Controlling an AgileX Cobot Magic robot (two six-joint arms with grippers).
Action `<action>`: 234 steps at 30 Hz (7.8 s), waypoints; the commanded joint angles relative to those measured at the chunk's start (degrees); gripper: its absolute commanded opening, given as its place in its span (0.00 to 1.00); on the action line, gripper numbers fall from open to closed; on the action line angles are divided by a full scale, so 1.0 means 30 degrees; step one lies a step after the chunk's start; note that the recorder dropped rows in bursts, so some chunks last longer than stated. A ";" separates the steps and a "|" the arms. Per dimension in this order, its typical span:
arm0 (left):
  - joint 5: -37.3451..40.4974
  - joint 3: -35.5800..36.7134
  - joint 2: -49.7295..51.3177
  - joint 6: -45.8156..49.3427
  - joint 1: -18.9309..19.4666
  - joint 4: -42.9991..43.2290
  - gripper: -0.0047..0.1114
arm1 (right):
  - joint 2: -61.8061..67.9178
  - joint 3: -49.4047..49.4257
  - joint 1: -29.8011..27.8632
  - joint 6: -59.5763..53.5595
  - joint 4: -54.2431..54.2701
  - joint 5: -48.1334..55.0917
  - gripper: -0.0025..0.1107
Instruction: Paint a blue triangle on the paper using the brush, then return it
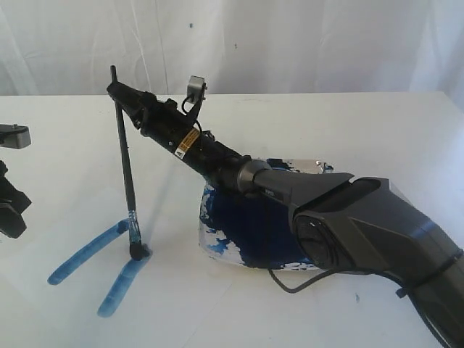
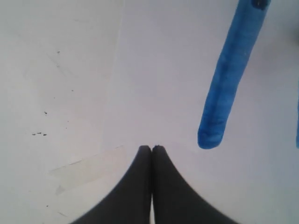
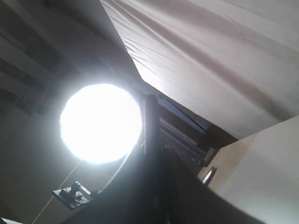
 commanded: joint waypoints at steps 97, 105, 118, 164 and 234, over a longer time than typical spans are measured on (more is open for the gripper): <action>-0.0264 0.0028 -0.4784 -0.1321 0.0018 0.3268 0.04 | 0.0115 -0.3846 0.1912 -0.0021 -0.5821 0.2335 0.02; -0.0583 0.0028 -0.6248 -0.1666 0.0018 0.3180 0.04 | 0.0115 -0.3846 0.2495 -0.0220 -0.5464 0.2416 0.02; -0.0583 0.0028 -0.7255 -0.1701 0.0018 0.2653 0.04 | 0.0115 -0.3846 0.3410 0.0155 -0.5764 0.2378 0.02; -0.2206 0.0028 -1.1450 -0.2510 0.0018 0.1687 0.04 | 0.0221 -0.3542 0.4934 0.0686 -0.3738 0.1017 0.02; -0.5176 0.6907 -0.4399 -0.2081 0.2091 -0.3634 0.04 | -0.0345 -0.4031 0.3256 0.2779 0.6879 -0.1993 0.02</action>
